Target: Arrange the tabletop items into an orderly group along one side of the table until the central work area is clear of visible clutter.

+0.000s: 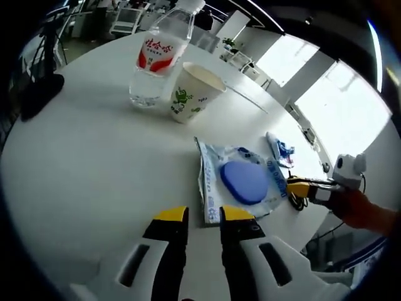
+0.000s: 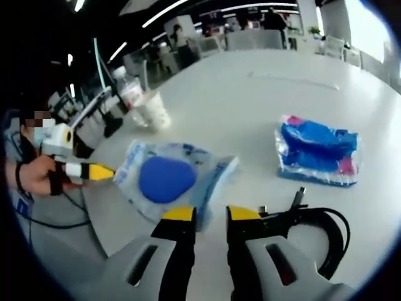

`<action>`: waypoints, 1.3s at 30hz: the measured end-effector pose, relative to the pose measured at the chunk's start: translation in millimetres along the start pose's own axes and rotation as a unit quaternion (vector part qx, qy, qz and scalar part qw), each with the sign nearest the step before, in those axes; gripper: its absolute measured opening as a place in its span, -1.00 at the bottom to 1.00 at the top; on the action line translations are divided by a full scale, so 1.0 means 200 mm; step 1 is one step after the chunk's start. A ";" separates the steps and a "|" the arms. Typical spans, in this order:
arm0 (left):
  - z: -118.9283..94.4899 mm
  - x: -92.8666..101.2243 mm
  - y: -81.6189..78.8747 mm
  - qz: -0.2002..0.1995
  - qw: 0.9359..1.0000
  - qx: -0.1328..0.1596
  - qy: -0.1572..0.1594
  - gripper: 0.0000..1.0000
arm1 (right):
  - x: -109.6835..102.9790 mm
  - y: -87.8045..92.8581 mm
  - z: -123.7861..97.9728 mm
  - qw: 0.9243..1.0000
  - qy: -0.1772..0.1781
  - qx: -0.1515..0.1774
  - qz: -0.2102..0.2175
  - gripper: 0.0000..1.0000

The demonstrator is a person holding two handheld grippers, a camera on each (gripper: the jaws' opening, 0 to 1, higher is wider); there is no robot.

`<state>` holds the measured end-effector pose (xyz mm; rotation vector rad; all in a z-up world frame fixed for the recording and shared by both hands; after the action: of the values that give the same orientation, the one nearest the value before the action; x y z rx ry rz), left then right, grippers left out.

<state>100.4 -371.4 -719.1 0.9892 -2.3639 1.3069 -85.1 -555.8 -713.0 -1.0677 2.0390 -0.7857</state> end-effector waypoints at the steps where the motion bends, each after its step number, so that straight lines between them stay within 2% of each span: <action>1: 0.00 0.00 0.00 0.000 1.000 -0.001 0.000 -0.65 | 0.00 0.00 0.00 1.000 0.001 0.000 0.002 -0.66; 10: 0.02 0.01 0.02 -0.006 1.000 -0.007 0.002 -0.63 | 0.01 -0.02 0.04 1.000 -0.002 0.005 0.024 -0.66; 19: 0.03 0.00 0.03 -0.006 1.000 -0.016 -0.003 -0.71 | -0.02 -0.03 0.10 0.999 -0.011 0.002 0.034 -0.73; 22: 0.03 0.00 0.04 -0.003 1.000 -0.019 -0.003 -0.76 | -0.02 -0.02 0.12 0.999 -0.012 -0.002 0.032 -0.74; 28: 0.04 0.01 0.04 0.002 1.000 -0.020 -0.004 -0.95 | -0.01 -0.01 0.13 1.000 -0.009 -0.011 0.024 -0.92; 32: 0.04 0.02 0.03 0.006 1.000 -0.021 -0.002 -1.00 | -0.01 -0.03 0.12 0.999 -0.010 0.000 0.035 -1.00; 39: 0.08 0.09 -0.06 -0.007 1.000 0.000 0.001 -1.00 | 0.03 -0.10 0.11 0.999 -0.007 0.019 0.036 -1.00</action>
<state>97.1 -398.1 -710.6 1.0019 -2.3506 1.3025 -61.2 -575.5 -712.5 -0.9713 2.0301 -0.7757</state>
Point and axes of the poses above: the point that each gripper's makers call its tool centre point, and the gripper's own axes: z roughly forward along the fingers, x roughly to its right, y roughly out of its underside, the point moved 5 cm from there along -z, roughly backward along the fingers, and after that the axes turned 10 degrees about x, right-handed, at the moved point
